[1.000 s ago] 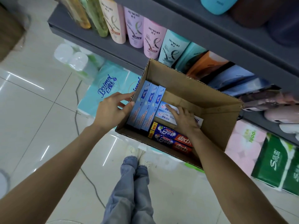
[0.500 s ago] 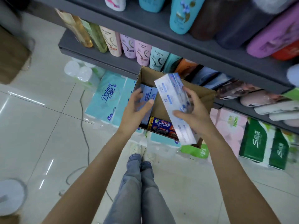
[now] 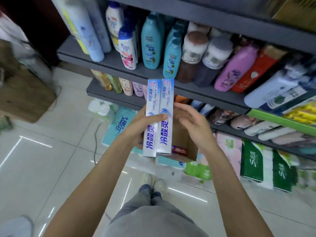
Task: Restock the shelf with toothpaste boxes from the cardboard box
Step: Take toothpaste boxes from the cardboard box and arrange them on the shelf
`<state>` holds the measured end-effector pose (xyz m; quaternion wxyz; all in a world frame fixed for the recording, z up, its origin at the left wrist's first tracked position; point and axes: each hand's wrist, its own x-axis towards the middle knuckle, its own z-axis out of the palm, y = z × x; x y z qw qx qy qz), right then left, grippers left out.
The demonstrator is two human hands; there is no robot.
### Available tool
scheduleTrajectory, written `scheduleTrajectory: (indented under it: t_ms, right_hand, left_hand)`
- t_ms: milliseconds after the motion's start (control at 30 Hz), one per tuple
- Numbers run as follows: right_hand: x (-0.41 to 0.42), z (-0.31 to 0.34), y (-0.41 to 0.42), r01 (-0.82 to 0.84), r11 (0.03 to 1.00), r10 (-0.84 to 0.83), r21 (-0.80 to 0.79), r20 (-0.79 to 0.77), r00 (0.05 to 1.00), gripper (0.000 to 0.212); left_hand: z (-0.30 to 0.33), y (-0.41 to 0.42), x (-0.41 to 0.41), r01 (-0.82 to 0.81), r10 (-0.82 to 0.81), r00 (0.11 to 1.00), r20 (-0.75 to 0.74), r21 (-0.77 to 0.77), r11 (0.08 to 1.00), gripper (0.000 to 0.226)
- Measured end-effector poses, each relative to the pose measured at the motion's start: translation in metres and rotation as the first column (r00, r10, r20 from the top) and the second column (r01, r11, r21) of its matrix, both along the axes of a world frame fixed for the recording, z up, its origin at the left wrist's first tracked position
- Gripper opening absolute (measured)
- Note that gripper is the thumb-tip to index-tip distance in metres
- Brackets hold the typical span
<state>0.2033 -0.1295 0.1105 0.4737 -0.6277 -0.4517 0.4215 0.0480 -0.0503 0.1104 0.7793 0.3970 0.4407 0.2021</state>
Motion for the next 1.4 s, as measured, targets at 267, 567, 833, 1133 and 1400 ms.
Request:
scheduleTrajectory:
  t_ms: [267, 567, 833, 1133, 1400]
  right_hand:
    - [0.033, 0.031, 0.022, -0.551, 0.831, 0.116, 0.074, 0.946, 0.301, 0.074]
    - [0.048, 0.039, 0.047, -0.763, 0.643, 0.019, 0.071, 0.994, 0.108, 0.053]
    - [0.063, 0.046, 0.046, -0.423, 0.904, 0.156, 0.053, 0.881, 0.446, 0.063]
    - [0.017, 0.154, 0.127, -0.222, 0.949, 0.041, 0.223, 0.612, 0.790, 0.050]
    - [-0.046, 0.248, 0.285, -0.266, 0.890, -0.197, 0.370, 0.839, 0.506, 0.047]
  left_hand:
    - [0.026, 0.008, -0.016, 0.329, -0.326, 0.943, -0.063, 0.049, 0.943, 0.034]
    - [0.025, 0.011, -0.024, 0.340, -0.339, 0.939, -0.060, 0.021, 0.940, 0.076]
    - [0.050, 0.043, -0.063, -0.035, 0.093, 0.978, -0.187, 0.293, 0.956, 0.062]
    - [0.116, 0.136, -0.141, 0.379, 0.375, 0.761, -0.529, 0.832, 0.405, 0.071]
    - [0.190, 0.280, -0.188, 0.719, 0.538, 0.591, -0.601, 0.695, -0.012, 0.078]
